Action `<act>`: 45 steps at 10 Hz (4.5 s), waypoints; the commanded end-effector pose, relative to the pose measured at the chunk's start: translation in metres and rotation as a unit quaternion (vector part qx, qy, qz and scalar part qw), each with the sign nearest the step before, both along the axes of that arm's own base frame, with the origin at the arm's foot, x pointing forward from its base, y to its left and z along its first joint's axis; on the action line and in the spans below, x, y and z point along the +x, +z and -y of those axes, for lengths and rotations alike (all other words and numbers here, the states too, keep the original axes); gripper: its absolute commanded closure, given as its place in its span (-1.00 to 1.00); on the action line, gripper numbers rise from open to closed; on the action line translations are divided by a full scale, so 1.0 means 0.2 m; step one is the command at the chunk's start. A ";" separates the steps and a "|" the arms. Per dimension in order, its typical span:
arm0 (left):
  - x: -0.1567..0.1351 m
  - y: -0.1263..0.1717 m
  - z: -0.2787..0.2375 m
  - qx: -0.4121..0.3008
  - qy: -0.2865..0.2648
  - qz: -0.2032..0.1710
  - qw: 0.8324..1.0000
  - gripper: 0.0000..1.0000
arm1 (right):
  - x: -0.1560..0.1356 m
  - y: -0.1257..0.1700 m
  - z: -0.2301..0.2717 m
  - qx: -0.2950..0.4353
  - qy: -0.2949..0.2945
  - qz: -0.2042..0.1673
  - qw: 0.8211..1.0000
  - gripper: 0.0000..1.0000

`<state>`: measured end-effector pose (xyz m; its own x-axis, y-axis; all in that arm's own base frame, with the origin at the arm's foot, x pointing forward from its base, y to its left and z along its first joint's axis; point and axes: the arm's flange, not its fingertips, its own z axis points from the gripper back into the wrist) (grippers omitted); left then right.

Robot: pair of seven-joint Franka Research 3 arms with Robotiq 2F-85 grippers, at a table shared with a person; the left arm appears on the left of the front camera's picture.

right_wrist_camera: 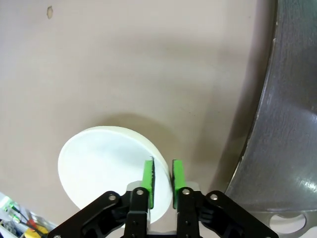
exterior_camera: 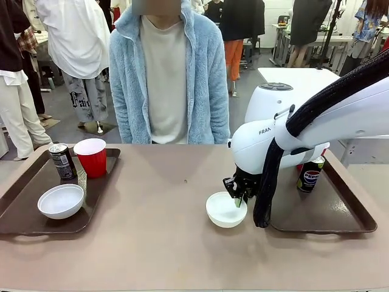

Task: Prepare tableware on both trays.
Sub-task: Pick up a Picnic Bowl from the table and place it on a Handle tray.

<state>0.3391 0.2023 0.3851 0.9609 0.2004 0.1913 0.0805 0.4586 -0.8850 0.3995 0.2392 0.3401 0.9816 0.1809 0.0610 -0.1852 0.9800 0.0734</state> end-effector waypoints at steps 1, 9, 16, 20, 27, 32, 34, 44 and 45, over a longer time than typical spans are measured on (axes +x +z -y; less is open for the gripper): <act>-0.01 0.00 -0.01 -0.003 -0.004 0.009 1.000 -0.85 | 0.00 0.03 0.01 0.001 0.009 0.010 1.000 1.00; -0.01 0.00 -0.01 -0.003 -0.004 0.009 1.000 -0.85 | -0.19 0.46 0.50 0.058 0.049 0.020 0.997 1.00; -0.01 0.00 -0.01 -0.003 -0.004 0.009 1.000 -0.85 | -0.11 0.28 1.01 0.053 0.003 0.013 0.999 1.00; -0.01 0.00 -0.01 -0.003 -0.004 0.009 1.000 -0.85 | 0.00 0.08 0.95 0.017 -0.004 -0.027 0.999 1.00; -0.01 0.00 -0.01 -0.003 -0.004 0.009 1.000 -0.85 | -0.05 0.17 0.91 -0.001 0.012 -0.003 1.000 -1.00; -0.01 0.00 -0.01 -0.003 -0.004 0.009 1.000 -0.85 | -0.25 0.57 0.86 0.007 -0.007 0.015 1.000 -1.00; -0.01 0.00 -0.01 -0.003 -0.004 0.009 1.000 -0.85 | -0.32 0.67 0.82 0.006 -0.044 0.018 0.999 -1.00; -0.01 0.00 -0.01 -0.003 -0.004 0.009 1.000 -0.85 | -0.26 0.61 0.85 0.016 -0.004 0.015 1.000 -1.00; -0.01 0.00 -0.01 -0.003 -0.004 0.009 1.000 -0.85 | -0.32 0.68 1.00 0.237 0.013 -0.032 0.971 -1.00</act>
